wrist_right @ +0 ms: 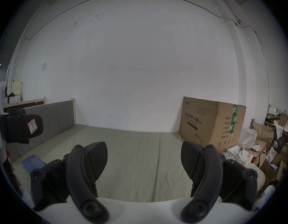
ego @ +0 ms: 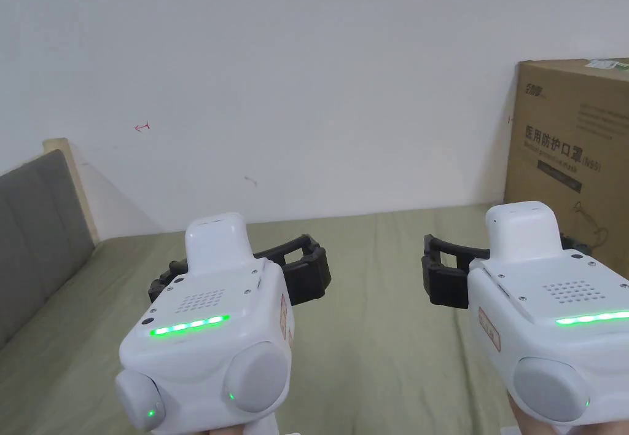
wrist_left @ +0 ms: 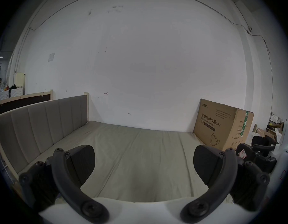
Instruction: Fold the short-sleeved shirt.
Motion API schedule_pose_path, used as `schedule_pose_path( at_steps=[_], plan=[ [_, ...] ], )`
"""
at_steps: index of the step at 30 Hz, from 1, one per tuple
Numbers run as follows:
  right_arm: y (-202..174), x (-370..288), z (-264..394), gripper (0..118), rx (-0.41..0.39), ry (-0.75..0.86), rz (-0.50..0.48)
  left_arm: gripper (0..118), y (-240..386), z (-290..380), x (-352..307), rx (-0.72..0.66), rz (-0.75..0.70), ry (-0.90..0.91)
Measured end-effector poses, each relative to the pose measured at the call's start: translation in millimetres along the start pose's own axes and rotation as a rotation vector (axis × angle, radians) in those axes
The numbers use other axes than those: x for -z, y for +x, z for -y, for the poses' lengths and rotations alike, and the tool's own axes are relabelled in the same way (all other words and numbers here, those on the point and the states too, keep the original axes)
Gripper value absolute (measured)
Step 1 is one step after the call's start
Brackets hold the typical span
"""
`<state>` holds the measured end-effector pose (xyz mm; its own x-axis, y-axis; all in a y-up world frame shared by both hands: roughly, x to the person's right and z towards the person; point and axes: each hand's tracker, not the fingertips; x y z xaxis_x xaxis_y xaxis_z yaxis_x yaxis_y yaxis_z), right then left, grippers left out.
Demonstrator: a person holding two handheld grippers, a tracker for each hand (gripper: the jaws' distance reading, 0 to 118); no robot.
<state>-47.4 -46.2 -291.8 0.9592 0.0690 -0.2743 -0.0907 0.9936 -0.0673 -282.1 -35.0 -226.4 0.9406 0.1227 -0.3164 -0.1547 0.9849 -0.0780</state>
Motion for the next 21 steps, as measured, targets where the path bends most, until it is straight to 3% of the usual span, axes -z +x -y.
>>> schedule_pose_path(
  at_steps=[11,21],
  plan=[
    [-2.7,1.6,-1.7,99,0.016,0.004,-0.011,118,-12.3,-6.7,-4.8,-0.074,0.07,0.01],
    [-7.5,-0.1,0.0,99,0.005,0.003,-0.028,118,-4.5,-6.5,-5.9,-0.045,0.015,0.009]
  ],
)
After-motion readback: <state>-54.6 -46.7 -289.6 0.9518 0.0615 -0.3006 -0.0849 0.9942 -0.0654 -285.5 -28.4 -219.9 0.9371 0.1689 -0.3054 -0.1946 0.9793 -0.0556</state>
